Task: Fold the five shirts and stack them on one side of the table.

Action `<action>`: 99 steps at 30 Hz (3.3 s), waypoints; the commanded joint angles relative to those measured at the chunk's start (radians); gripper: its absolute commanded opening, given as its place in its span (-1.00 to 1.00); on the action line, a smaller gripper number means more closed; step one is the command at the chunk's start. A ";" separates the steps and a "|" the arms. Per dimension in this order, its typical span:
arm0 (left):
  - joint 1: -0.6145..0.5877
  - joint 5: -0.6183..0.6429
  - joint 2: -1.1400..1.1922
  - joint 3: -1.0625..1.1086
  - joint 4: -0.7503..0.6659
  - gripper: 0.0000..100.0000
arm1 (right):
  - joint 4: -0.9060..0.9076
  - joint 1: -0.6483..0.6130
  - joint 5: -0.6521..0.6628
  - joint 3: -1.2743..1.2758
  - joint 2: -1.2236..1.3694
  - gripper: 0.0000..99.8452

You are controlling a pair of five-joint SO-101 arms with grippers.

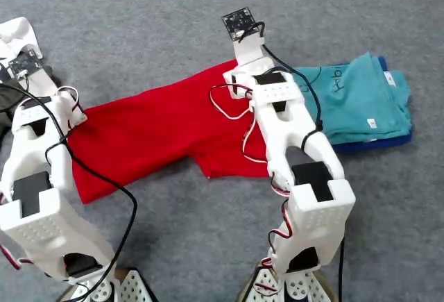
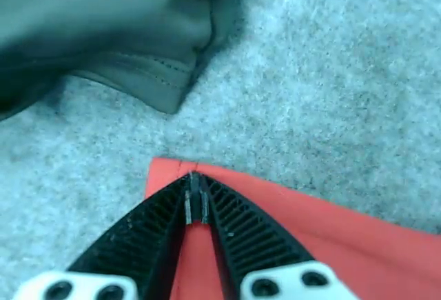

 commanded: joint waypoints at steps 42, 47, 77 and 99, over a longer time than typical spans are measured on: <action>-0.068 0.075 -0.031 -0.060 0.002 -0.96 | 0.068 0.031 0.014 -0.047 -0.005 -0.99; -0.114 0.120 -0.035 -0.080 -0.012 -0.96 | 0.061 0.065 0.006 -0.054 -0.005 -0.99; -0.026 0.066 -0.025 -0.063 -0.014 -0.96 | 0.213 0.124 0.137 -0.097 -0.217 -0.87; -0.029 0.066 -0.025 -0.061 -0.012 -0.96 | 0.781 -0.314 0.786 0.429 -0.776 -0.51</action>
